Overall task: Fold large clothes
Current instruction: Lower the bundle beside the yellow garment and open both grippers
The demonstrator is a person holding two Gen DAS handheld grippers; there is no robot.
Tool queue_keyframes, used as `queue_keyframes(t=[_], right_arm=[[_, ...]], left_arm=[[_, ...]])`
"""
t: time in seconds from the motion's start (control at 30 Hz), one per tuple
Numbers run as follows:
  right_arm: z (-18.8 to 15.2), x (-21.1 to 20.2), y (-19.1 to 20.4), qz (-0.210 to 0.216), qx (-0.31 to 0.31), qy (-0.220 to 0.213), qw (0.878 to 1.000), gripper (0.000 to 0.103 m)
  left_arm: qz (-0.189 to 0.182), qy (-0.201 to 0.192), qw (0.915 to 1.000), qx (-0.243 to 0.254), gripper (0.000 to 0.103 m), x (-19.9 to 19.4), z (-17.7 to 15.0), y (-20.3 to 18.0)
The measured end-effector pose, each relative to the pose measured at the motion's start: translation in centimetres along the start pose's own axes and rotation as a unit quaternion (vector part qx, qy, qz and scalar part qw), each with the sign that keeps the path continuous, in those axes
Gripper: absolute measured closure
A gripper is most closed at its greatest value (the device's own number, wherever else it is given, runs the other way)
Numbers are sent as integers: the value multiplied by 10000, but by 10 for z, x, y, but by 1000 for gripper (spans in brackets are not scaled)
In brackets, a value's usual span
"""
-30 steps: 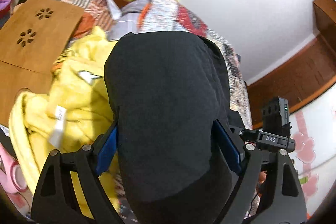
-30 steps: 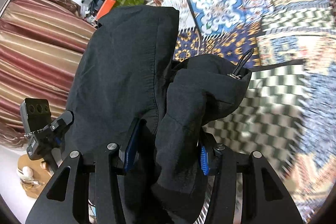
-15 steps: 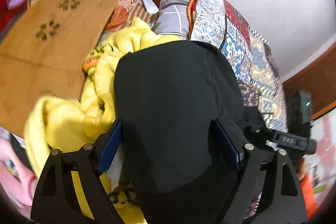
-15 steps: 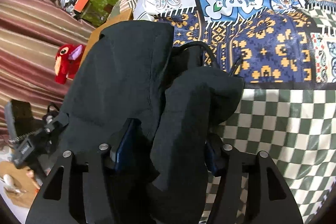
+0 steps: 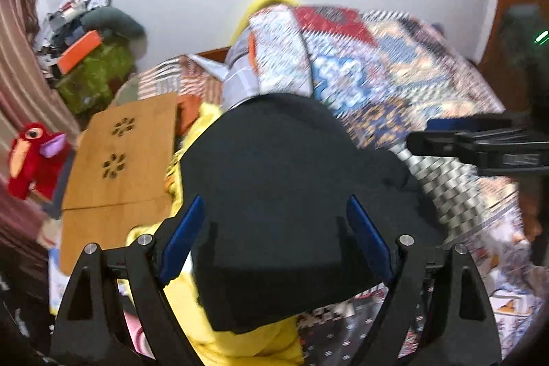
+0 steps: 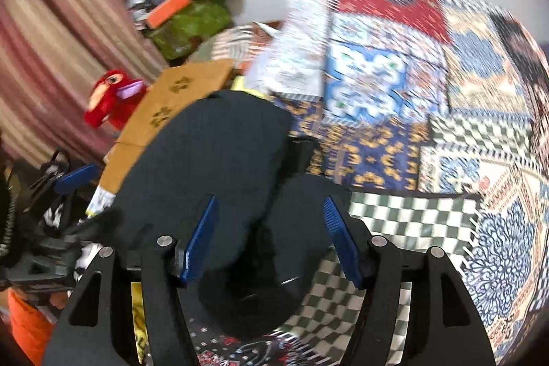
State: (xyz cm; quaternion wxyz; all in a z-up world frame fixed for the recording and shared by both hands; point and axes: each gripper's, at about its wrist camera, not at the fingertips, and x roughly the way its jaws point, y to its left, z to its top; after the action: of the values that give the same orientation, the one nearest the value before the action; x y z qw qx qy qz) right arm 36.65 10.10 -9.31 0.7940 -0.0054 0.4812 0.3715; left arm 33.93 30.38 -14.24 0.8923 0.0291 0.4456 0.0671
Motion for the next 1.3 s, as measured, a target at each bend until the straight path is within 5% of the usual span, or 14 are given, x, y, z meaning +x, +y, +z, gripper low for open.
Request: queue_keyframes(t=[0.1,0.3,0.47,0.67,0.83,1.03,1.3], right_arm=[[-10,9,17,183,-184,88,9996,41],[-44,76,29,230,-217,876,9957,40],[-55,79,41,90,-529,826,9951,33],[-49,53,35,1,-440,691,9966,33],[-46,1,38,-367,-806,65,9961,33],[-52,-80,57,-443,-986,-736,9914,33],[-75,-210,91,-291,-1033,-2008,9737,33]], left_arm=[[341,325,9989,-63,16,23,-15,7],[12,506,9967,-630,6,41,-56,34],[-154,452,9924,-1131,3,43,-72,40],[112,320,9950,-935,5,22,-64,26],[344,45,9967,-736,6,-22,-56,10],[213,-720,9933,-884,6,-111,-50,-13],[164,-2328,9662,-1098,6,-270,-59,-54]])
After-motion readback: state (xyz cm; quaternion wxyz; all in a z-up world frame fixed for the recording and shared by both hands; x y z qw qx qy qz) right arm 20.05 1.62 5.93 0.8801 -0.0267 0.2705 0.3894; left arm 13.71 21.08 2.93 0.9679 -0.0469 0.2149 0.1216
